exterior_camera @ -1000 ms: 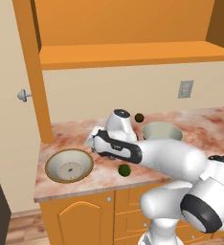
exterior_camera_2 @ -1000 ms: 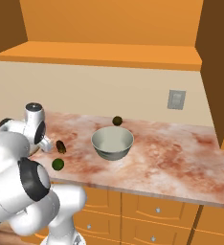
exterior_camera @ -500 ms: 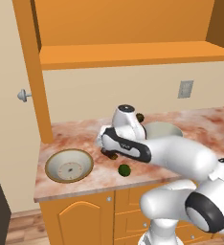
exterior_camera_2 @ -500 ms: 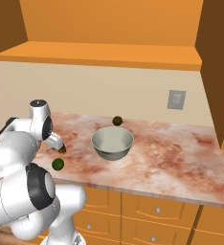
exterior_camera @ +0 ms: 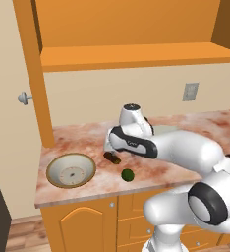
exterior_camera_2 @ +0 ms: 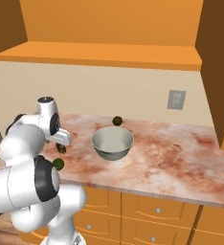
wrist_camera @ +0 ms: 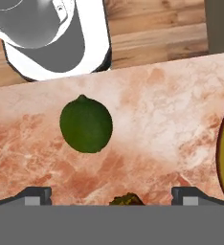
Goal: Pick both bowls and place them on the counter. Then place the sweet potato in one bowl and place the lime in the other bowl.
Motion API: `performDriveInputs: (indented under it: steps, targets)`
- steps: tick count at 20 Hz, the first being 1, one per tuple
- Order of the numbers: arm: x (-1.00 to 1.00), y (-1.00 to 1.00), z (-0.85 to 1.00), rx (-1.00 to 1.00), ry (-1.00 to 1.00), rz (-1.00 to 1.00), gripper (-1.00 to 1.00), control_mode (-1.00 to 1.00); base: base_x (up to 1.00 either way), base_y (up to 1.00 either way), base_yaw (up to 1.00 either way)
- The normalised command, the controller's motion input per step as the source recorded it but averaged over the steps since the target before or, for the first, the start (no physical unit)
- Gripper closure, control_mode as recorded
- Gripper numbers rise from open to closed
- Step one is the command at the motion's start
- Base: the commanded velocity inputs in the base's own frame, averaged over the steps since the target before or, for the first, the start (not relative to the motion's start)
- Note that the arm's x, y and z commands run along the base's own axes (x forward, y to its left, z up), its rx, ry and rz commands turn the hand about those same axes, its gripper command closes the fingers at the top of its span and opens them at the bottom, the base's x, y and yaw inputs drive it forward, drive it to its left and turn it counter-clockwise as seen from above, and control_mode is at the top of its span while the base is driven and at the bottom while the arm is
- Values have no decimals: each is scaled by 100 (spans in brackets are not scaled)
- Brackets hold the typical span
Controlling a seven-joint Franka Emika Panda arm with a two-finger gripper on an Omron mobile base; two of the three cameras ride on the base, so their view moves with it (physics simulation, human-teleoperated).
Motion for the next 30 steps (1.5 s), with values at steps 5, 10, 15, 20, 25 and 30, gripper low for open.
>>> performDriveInputs:
  steps: [5,10,15,20,25,30]
  targets:
    - [44,3,-8,-3,2,29,-100,-100,0,0,0]
    - [25,9,-20,-2,0,33,-100,-100,0,0,0]
    - [-1,11,-39,-9,0,24,-100,-100,0,0,0]
    - [3,6,-17,-4,-7,8,-100,-100,0,0,0]
    - [22,1,-25,0,-4,7,-100,-100,0,0,0]
    - [28,5,-29,-2,0,4,-100,-100,0,0,0]
